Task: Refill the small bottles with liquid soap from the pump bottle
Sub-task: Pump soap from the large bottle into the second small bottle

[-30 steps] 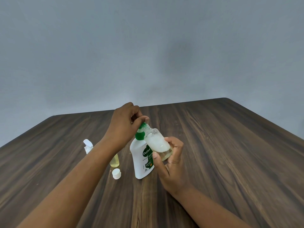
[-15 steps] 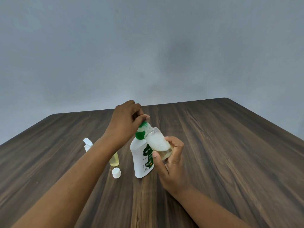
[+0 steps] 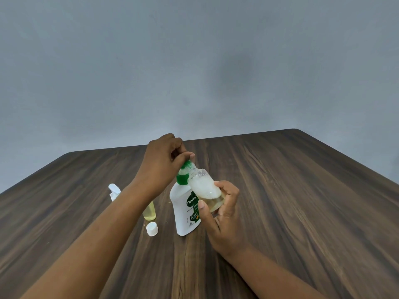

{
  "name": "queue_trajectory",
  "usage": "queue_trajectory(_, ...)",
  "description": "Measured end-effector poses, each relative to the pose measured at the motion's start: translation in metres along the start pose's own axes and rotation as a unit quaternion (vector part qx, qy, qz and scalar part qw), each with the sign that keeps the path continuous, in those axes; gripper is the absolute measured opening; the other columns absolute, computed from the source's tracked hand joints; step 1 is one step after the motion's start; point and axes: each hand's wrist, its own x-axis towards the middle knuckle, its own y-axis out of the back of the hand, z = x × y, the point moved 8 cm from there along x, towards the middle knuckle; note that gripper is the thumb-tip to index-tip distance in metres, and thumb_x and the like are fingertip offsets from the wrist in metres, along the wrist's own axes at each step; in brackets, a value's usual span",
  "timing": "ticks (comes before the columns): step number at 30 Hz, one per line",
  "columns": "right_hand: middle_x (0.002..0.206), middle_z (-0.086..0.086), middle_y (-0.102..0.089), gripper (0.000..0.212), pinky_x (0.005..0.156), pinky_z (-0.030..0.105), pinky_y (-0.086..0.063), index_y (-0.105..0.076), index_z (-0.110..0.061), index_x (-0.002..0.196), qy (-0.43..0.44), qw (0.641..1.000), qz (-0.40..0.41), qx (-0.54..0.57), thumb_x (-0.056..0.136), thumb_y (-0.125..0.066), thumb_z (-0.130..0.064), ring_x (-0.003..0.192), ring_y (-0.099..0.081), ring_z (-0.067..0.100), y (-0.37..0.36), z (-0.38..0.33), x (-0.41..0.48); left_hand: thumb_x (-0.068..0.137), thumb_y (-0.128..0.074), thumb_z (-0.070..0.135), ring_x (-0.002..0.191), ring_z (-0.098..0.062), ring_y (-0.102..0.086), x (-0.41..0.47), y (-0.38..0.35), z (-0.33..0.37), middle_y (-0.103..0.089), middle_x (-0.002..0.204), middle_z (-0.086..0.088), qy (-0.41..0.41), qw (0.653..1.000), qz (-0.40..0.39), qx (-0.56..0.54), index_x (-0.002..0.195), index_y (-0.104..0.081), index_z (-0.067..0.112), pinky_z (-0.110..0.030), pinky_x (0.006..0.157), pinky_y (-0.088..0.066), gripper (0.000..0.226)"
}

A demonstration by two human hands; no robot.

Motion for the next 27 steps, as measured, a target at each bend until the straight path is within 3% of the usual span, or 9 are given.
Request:
queue_trajectory(5, 0.106, -0.016, -0.046, 0.037, 0.058, 0.010, -0.045, -0.029, -0.033, 0.118, -0.003, 1.000, -0.001, 0.001, 0.088, -0.050, -0.035, 0.088, -0.052, -0.003, 0.001, -0.001, 0.001, 0.080, -0.070, 0.023, 0.064, -0.012, -0.050, 0.004, 0.001, 0.006, -0.053, 0.068, 0.000, -0.019, 1.000, -0.013, 0.020, 0.058, -0.052, 0.020, -0.019, 0.058, -0.037, 0.029)
queue_trajectory(10, 0.107, -0.033, -0.042, 0.036, 0.053, 0.025, -0.048, -0.030, -0.029, 0.118, 0.001, 1.000, -0.003, -0.007, 0.088, -0.050, -0.035, 0.081, -0.051, 0.002, 0.000, -0.001, 0.000, 0.081, -0.070, 0.021, 0.060, -0.007, -0.047, -0.006, -0.002, -0.002, -0.049, 0.064, 0.006, -0.005, 1.000, 0.016, 0.003, 0.058, -0.052, 0.019, -0.010, 0.057, -0.034, 0.029)
queue_trajectory(14, 0.108, -0.033, -0.041, 0.037, 0.053, 0.024, -0.049, -0.030, -0.031, 0.118, 0.006, 1.000, 0.004, -0.002, 0.088, -0.051, -0.035, 0.084, -0.052, 0.001, 0.001, -0.002, 0.001, 0.080, -0.071, 0.021, 0.059, -0.005, -0.047, -0.003, 0.002, 0.001, -0.049, 0.063, 0.009, -0.012, 1.000, 0.018, -0.005, 0.055, -0.048, 0.027, -0.007, 0.057, -0.034, 0.034)
queue_trajectory(19, 0.110, -0.014, -0.047, 0.037, 0.054, 0.027, -0.051, -0.030, -0.034, 0.119, 0.003, 1.000, 0.005, 0.005, 0.089, -0.051, -0.035, 0.084, -0.054, 0.004, 0.001, 0.000, 0.001, 0.080, -0.070, 0.025, 0.063, -0.008, -0.050, 0.003, 0.002, 0.005, -0.052, 0.066, 0.005, -0.023, 0.999, -0.013, 0.020, 0.058, -0.053, 0.023, -0.015, 0.057, -0.035, 0.028)
queue_trajectory(23, 0.108, -0.029, -0.042, 0.037, 0.054, 0.029, -0.051, -0.030, -0.033, 0.118, 0.002, 1.000, 0.006, 0.011, 0.088, -0.051, -0.035, 0.083, -0.052, 0.003, 0.001, 0.000, 0.000, 0.080, -0.070, 0.022, 0.060, -0.008, -0.048, -0.002, -0.001, 0.002, -0.051, 0.065, 0.003, -0.016, 1.000, 0.008, 0.013, 0.056, -0.050, 0.022, -0.016, 0.057, -0.035, 0.032)
queue_trajectory(27, 0.107, -0.028, -0.042, 0.037, 0.053, 0.034, -0.051, -0.030, -0.033, 0.117, 0.000, 1.000, 0.010, 0.009, 0.088, -0.051, -0.036, 0.082, -0.053, 0.007, 0.002, 0.001, -0.001, 0.081, -0.069, 0.024, 0.060, -0.006, -0.046, -0.004, -0.002, 0.002, -0.049, 0.065, 0.005, -0.024, 0.999, 0.002, 0.024, 0.059, -0.052, 0.019, -0.012, 0.056, -0.032, 0.028)
